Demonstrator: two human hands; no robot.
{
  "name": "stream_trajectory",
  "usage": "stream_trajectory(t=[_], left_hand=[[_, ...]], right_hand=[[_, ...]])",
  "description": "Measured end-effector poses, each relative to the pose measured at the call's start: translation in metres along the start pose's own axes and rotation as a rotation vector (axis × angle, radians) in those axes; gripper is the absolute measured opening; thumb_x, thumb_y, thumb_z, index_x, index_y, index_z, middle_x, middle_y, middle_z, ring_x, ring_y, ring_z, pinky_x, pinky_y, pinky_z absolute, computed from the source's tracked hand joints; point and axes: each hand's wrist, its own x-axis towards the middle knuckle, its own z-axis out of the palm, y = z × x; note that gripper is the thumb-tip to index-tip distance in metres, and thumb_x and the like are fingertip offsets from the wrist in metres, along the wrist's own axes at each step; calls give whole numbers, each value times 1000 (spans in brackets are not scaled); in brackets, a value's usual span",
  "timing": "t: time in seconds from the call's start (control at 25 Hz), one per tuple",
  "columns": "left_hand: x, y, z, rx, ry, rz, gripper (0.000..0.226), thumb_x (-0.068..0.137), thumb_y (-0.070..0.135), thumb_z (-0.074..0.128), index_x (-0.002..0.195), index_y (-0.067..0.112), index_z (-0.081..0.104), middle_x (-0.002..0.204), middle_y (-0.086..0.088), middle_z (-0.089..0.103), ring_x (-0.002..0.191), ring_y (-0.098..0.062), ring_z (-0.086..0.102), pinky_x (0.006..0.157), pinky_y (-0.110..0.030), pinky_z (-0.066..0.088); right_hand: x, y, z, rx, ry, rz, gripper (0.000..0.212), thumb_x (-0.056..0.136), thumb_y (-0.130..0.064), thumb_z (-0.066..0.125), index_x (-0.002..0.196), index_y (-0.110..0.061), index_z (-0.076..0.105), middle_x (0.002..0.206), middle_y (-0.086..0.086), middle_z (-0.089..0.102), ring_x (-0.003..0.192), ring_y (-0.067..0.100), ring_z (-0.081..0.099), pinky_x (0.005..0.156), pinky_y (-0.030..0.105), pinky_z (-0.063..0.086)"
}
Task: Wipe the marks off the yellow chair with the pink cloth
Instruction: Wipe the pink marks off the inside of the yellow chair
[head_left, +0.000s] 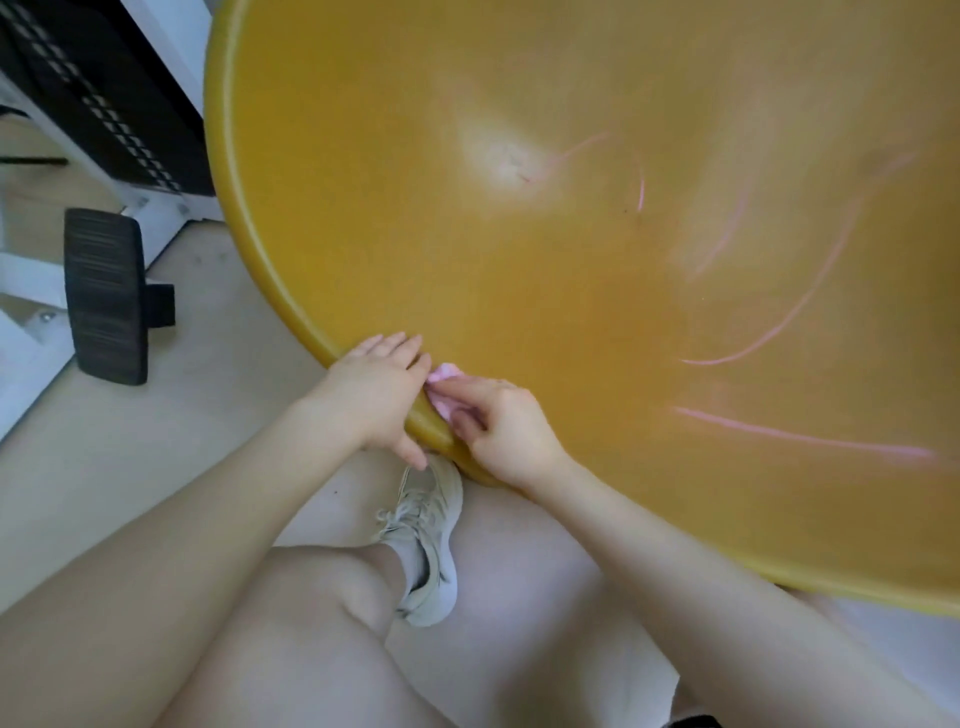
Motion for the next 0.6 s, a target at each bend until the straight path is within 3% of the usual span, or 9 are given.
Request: stream_trajectory(t=[0.08,0.16,0.2,0.28,0.36,0.44,0.52,0.6], left_hand=[[4,3,0,-31,38,-17,119,63,66,68,149,9,9,159,-10,0,146,-23,3,118,-34,4],[6,4,-2,-62,29,-28,120,62,65,70,150,9,10,159,-10,0,146,-23,3,118,-34,5],[7,6,-2,-53,27,-37,120,62,65,70,150,9,9,158,-11,-1,146,-24,3,118,-35,6],[5,15,3,5,52,-67,120,64,65,69,149,7,7,158,-15,0,146,-28,4,118,-37,6],[2,25,6,43,80,-84,118,65,63,69,148,4,8,157,-18,4,145,-30,8,117,-38,8],[-1,29,4,-7,96,-75,112,65,63,69,147,7,19,156,-16,14,144,-30,14,116,-37,14],[-3,34,-1,-110,103,-25,102,63,69,65,142,12,33,150,-10,29,139,-28,24,112,-38,24],[-2,39,-5,-165,104,45,97,63,74,60,138,16,40,141,-5,41,131,-26,34,105,-38,34]], right_hand=[[-10,29,-27,-71,-5,29,31,73,2,53,97,-7,71,93,8,73,86,11,60,76,26,41],[-17,60,-53,-230,65,112,19,72,2,50,77,-6,66,66,3,65,60,16,55,65,23,31],[-19,71,-60,-311,115,156,17,72,5,49,73,-7,62,64,3,61,55,21,55,62,24,24],[-18,73,-49,-412,180,236,23,73,10,46,72,-9,58,81,5,66,62,30,56,59,24,17],[-20,44,-15,-349,191,227,28,71,11,42,75,-9,60,98,2,67,70,27,54,61,24,27],[-29,7,7,-217,177,47,26,70,2,41,75,-4,66,91,4,71,73,23,58,68,22,38],[-43,-1,-3,-124,168,-104,23,75,-4,48,79,-2,70,81,8,73,76,15,56,75,9,34],[-56,23,-31,-194,115,-86,18,80,-6,53,83,-3,71,82,11,74,75,20,57,71,10,34]])
